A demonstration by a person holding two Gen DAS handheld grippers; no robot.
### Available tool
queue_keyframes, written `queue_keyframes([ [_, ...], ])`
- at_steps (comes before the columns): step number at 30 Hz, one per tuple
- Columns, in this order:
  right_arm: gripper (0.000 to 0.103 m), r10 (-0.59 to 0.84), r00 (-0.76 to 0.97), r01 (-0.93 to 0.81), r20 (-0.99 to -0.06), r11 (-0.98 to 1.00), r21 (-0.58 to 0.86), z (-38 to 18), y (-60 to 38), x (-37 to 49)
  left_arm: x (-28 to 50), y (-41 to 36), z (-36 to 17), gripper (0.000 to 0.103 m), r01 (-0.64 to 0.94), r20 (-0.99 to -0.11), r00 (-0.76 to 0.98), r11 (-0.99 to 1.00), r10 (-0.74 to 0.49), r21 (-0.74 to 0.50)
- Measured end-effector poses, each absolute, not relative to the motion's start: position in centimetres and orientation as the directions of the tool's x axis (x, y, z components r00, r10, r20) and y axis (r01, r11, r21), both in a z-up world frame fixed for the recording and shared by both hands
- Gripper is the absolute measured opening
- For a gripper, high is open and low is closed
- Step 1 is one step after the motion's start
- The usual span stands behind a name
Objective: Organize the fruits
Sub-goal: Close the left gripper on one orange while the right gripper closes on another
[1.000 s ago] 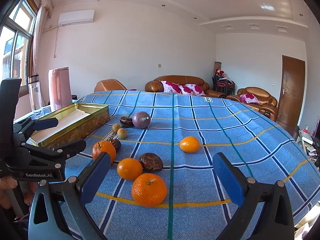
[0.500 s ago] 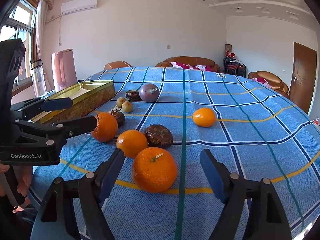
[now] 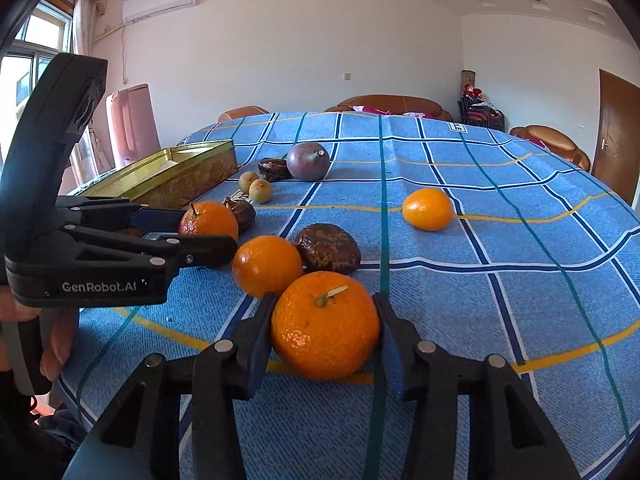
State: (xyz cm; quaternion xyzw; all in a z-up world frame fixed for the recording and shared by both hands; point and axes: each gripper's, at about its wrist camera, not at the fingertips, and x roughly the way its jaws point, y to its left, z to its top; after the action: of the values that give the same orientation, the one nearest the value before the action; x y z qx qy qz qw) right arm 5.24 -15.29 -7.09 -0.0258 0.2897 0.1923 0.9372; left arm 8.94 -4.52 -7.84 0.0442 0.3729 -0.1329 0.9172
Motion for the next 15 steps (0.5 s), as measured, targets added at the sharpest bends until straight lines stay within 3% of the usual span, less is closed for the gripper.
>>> queue_keyframes([
  [15,0.048,0.361,0.777,-0.394,-0.516,0.918,0.049,-6.3,-15.0,4.6,7.9,-4.0,-7.1,0.05,0.298,-0.639,0.723,0.953,-0.261,-0.052],
])
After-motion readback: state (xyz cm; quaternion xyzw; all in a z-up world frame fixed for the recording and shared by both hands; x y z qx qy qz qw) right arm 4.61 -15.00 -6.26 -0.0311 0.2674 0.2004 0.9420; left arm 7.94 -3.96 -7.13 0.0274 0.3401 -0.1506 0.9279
